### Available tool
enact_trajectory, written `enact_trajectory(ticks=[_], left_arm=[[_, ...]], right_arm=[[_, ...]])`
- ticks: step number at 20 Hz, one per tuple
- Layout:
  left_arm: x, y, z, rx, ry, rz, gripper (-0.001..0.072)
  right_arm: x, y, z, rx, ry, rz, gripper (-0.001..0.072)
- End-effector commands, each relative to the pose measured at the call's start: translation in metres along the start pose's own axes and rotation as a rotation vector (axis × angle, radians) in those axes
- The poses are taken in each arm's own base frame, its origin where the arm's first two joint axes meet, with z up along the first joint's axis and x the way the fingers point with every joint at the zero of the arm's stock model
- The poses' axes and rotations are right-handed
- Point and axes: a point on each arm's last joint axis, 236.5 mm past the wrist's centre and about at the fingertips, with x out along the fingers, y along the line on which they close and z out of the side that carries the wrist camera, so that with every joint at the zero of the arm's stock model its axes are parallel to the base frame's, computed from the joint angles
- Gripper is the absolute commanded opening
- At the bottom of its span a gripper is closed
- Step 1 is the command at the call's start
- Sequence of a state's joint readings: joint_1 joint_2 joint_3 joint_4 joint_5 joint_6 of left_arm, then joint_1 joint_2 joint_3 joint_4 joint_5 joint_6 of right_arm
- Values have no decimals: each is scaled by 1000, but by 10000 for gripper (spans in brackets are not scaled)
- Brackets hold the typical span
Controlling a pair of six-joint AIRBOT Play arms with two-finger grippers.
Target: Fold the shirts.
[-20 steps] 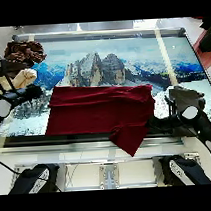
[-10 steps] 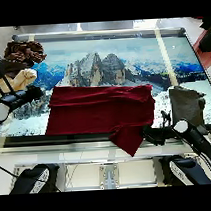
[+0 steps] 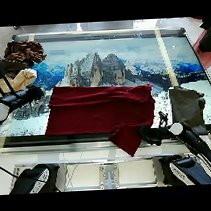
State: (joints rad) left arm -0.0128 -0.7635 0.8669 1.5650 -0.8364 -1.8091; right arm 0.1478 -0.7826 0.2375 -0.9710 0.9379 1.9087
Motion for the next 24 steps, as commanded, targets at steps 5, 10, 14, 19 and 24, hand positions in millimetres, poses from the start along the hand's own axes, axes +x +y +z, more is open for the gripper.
enact_trajectory(ticks=[5,10,14,19,24], left_arm=[[0,0,0,0,0,-1,354],[-9,40,-11,-82,23,166,354],[-18,123,-111,-289,258,520,342],[13,107,-212,-728,456,410,342],[23,83,-235,-847,547,257,342]], right_arm=[[-19,27,14,-81,-60,50,20],[-76,74,24,-221,-120,93,20],[-93,95,34,-253,-174,133,20],[-94,98,35,-305,-187,140,20],[-95,100,38,-349,-203,144,20]])
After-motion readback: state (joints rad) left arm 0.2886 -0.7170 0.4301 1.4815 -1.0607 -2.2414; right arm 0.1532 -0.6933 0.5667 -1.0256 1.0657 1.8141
